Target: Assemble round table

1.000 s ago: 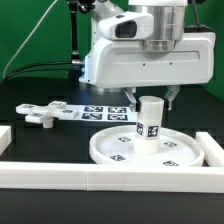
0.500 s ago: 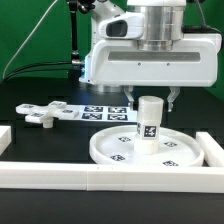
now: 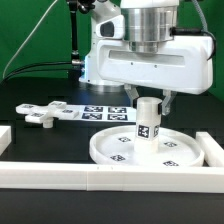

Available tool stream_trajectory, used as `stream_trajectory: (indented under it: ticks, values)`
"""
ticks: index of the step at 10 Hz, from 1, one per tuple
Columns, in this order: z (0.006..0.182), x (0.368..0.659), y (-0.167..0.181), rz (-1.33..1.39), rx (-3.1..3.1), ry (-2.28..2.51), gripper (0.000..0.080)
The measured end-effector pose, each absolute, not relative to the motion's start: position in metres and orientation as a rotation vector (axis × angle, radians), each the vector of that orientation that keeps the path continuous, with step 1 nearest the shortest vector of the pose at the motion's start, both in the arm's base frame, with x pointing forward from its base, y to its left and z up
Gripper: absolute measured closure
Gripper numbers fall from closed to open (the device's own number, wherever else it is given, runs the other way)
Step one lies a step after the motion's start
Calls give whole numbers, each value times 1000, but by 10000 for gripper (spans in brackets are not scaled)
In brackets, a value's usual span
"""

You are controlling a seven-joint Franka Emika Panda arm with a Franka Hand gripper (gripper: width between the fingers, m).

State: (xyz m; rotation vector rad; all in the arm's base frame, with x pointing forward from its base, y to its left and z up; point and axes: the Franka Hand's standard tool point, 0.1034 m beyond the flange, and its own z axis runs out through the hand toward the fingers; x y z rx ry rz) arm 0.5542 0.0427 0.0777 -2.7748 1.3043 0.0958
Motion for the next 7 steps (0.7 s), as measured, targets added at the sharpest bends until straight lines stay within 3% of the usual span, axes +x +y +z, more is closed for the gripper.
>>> stream_trajectory:
  ticks: [3,4,5,6,7]
  values:
    - [78,554,45,116,-2641,1544,392]
    - [78,554,45,116,-2641,1544,319]
    - [78,554,46,115,-2662,1504,319]
    - [78,555,46,110,-2705,1420,208]
    - [79,556,46,101,-2747,1330,162]
